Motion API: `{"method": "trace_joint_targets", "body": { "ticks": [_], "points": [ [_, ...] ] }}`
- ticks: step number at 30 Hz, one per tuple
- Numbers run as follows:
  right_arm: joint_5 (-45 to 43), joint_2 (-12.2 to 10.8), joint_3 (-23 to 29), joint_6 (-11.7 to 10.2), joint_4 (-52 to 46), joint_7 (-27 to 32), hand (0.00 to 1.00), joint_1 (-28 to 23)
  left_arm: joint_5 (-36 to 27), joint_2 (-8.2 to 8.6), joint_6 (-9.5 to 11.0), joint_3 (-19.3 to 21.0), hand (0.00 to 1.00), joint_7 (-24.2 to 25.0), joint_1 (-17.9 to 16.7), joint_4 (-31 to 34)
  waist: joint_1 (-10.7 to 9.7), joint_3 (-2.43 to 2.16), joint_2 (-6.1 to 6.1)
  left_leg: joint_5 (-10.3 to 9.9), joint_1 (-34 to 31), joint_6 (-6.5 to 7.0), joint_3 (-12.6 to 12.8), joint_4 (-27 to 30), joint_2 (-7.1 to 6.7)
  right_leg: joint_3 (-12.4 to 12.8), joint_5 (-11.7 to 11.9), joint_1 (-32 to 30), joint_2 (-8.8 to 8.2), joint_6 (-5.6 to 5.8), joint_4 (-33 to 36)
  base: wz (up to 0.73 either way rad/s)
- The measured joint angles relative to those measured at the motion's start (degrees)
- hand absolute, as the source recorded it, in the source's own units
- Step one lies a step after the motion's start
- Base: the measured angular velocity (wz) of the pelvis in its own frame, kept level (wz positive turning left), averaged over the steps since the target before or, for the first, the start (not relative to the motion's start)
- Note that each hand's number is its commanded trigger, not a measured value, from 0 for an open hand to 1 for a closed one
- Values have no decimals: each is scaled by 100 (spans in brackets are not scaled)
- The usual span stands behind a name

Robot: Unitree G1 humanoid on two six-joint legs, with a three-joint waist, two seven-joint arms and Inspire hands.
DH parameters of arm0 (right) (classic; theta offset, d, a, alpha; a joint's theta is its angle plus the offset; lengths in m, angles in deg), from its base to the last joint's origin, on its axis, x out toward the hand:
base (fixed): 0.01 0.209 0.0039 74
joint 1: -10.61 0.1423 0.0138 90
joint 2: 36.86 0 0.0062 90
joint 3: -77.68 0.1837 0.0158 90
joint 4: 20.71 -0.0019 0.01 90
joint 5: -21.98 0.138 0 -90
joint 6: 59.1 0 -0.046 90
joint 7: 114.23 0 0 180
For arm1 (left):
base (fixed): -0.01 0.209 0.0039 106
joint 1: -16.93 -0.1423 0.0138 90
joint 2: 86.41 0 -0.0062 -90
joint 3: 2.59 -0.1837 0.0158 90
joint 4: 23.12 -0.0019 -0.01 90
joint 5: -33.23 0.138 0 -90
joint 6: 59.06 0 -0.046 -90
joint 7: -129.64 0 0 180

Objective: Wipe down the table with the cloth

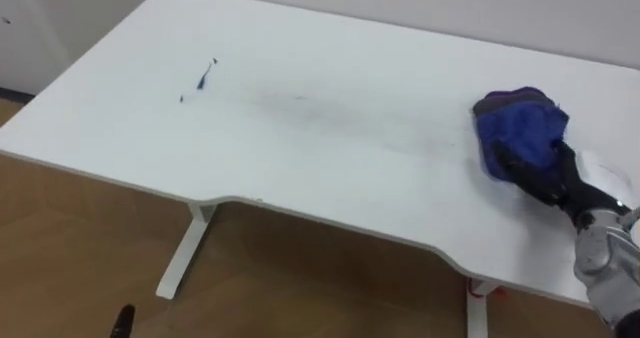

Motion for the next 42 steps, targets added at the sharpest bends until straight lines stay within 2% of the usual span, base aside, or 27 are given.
{"method": "trace_joint_targets", "body": {
  "ticks": [6, 9, 12, 14, 20, 21, 25, 27, 29, 30, 32, 39, 42],
  "points": [
    [62, -19, 751, -30, -238, 38, 0, 6, -9, 28, 0, 253, 0, -128, -39, 31, -246, 2, -9, -33, 7, 5, 21, 9, -8, 20, -27, -46, -14, 10, 15, -1],
    [84, -19, 1105, -66, -321, 242, 0, 6, -8, 30, 3, 313, 0, -170, -54, 29, -369, 2, -10, -49, 30, 10, 75, 7, -8, 73, -26, -46, -12, 11, 23, -8],
    [143, -21, 1499, -180, -434, 441, 0, -50, 40, 86, 19, 533, 0, -215, -75, 12, -522, 13, -35, -64, 50, 12, 127, 2, -9, 107, -29, -87, -11, 16, 17, -9],
    [364, -18, 1859, -250, -436, 645, 0, -211, 29, 187, 19, 709, 0, -282, -82, 4, -575, 2, -45, -116, 120, 17, 209, 2, -8, 184, -43, -61, -12, 37, 16, -17],
    [1044, -19, 2530, -251, -430, 772, 0, -786, 29, 203, 13, 894, 0, -280, -164, -29, -809, 10, -135, -173, 148, 17, 374, -1, 0, 346, -51, -86, 0, 49, 18, -12],
    [1107, -19, 2582, -251, -426, 812, 0, -852, 25, 203, 14, 898, 0, -280, -178, -43, -811, 11, -135, -182, 164, 19, 405, -1, 0, 377, -50, -89, 1, 49, 21, -22],
    [1601, -20, 2802, -268, -142, 1030, 0, -1092, 29, 203, 15, 926, 0, -266, -237, -207, -1049, 0, -162, -218, 195, 23, 473, 4, 5, 435, -50, -88, 8, 52, 20, -10],
    [1739, -20, 2953, -261, 89, 1101, 0, -1140, 31, 206, 16, 943, 0, -236, -246, -207, -1076, -5, -165, -234, 212, 19, 506, 4, 10, 472, -50, -91, 18, 52, 20, -7],
    [1946, -20, 3227, -270, 208, 1175, 0, -1305, 31, 206, 17, 1108, 0, -154, -252, -211, -1168, -5, -173, -262, 214, 27, 533, 9, 10, 501, -47, -102, 17, 58, 20, -7],
    [2006, -20, 3292, -273, 282, 1203, 0, -1341, 31, 199, 18, 1163, 0, -154, -255, -211, -1203, -21, -160, -264, 221, 26, 533, 9, 10, 500, -48, -92, 17, 59, 18, 0],
    [2244, -20, 3402, -265, 615, 1272, 0, -1479, 33, 176, 20, 1312, 0, -155, -278, -271, -1240, -12, -183, -267, 257, 25, 541, 3, 10, 500, -52, -58, 17, 65, 18, 0],
    [3110, -26, 3526, -249, 1845, 1213, 0, -1874, 111, 164, 27, 1324, 0, -155, -335, -552, -1286, -24, -166, -352, 312, 30, 563, 18, 11, 534, -54, -45, 25, 69, 19, -5],
    [3489, -99, 3582, -233, 2146, 1065, 0, -2079, 115, 170, 24, 1327, 0, -154, -347, -626, -1384, -20, -142, -374, 286, 34, 566, 50, 14, 532, -54, -59, 25, 73, 18, 0]
  ]
}}
